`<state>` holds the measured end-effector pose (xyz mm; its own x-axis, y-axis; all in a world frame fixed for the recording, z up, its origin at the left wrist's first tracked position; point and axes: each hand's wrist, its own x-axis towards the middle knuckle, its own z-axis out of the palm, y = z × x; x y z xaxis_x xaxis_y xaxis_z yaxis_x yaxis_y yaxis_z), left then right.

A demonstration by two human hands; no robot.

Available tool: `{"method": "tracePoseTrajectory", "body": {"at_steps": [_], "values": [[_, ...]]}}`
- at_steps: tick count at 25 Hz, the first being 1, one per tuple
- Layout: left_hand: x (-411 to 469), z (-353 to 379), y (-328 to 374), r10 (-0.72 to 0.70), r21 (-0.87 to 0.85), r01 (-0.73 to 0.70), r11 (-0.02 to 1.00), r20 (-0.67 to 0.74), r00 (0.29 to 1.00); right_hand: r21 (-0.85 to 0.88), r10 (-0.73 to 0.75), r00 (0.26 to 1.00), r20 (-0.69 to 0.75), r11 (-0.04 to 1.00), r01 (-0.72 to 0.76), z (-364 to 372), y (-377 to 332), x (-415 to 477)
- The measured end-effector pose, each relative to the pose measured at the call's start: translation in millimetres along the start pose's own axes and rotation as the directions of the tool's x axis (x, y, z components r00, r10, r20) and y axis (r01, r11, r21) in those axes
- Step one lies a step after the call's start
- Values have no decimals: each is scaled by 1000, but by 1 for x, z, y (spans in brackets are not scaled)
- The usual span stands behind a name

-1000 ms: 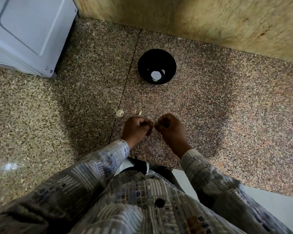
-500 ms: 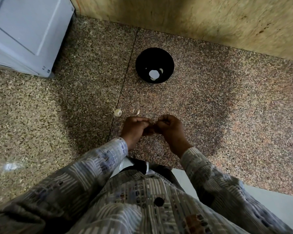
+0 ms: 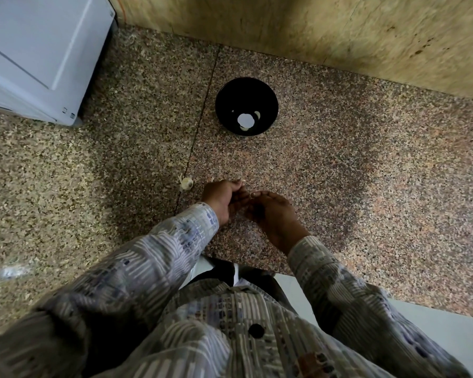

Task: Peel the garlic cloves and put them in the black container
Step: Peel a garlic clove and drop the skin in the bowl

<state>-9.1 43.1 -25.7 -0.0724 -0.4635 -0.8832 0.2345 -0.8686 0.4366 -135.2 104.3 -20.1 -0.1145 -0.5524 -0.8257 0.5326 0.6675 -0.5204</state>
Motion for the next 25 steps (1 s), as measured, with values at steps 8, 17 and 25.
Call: {"method": "tracePoseTrajectory", "body": {"at_steps": [8, 17, 25], "values": [[8, -8, -10, 30, -78, -30, 996, 1, 1000, 7, -7, 1000, -24, 1000, 7, 2, -1, 1], [11, -10, -4, 70, -49, -68, 997, 43, 997, 1, -7, 1000, -3, 1000, 7, 5, 4, 2], [3, -27, -8, 73, 115, -89, 989, 138, 988, -82, -106, 994, -27, 991, 103, 13, 2, -9]]}}
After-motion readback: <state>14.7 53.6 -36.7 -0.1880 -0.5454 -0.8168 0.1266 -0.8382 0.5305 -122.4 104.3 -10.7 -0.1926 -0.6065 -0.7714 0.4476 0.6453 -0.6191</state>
